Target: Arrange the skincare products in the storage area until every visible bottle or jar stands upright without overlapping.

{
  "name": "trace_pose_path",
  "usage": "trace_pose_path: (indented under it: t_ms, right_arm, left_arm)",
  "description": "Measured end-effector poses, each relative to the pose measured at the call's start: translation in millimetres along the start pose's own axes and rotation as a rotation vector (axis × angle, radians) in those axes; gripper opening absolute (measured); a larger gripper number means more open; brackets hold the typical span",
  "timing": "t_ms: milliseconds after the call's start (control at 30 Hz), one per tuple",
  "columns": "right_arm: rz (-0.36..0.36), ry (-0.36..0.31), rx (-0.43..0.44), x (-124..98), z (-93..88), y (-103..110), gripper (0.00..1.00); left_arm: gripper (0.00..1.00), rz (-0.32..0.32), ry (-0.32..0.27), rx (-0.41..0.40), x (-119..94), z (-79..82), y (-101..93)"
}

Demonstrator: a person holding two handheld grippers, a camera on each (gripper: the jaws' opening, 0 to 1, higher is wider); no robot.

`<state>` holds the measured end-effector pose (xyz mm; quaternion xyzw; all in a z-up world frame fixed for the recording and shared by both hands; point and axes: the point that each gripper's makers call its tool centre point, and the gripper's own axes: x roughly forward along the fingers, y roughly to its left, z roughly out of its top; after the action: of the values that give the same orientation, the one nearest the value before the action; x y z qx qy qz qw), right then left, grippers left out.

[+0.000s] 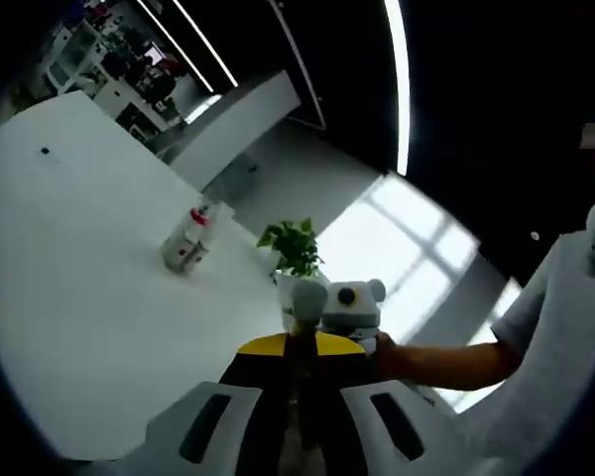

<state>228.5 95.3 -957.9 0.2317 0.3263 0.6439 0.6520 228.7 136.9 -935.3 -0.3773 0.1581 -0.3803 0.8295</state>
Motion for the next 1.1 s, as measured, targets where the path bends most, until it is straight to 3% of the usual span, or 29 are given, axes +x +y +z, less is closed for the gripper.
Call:
trace_pose_path:
  t_ms: [167,367,500,767,867,1033,1100]
  right_arm:
    - [0.008,-0.012,0.026,-6.7,0.8,1.6,0.00]
    - [-0.011,-0.044,0.062,-7.2,-0.9,-1.8,0.00]
    - [-0.006,-0.110,0.093,-10.6,6.8,-2.7,0.00]
    - [0.020,-0.210,0.139,-9.1,19.7,3.2,0.00]
    - [0.049,-0.265,0.160,-9.5,29.5,6.5,0.00]
    - [0.095,-0.353,0.189,-10.9,49.1,12.3,0.00]
    - [0.102,-0.349,0.181,-9.4,50.8,14.1,0.00]
  left_arm:
    - [0.02,0.011,0.016,-0.001,1.9,-2.8,3.9]
    - [0.02,0.030,0.017,-0.029,3.4,-4.0,6.3]
    - [0.03,0.024,-0.030,-0.042,2.8,4.7,5.8]
    - [0.23,0.014,-0.066,-0.049,4.1,9.1,4.1]
    - [0.26,0.013,-0.060,-0.048,4.9,8.0,4.0]
    - [0.27,0.006,0.004,-0.020,11.9,-4.4,1.1]
    - [0.26,-0.002,0.012,-0.025,13.4,-5.8,0.1]
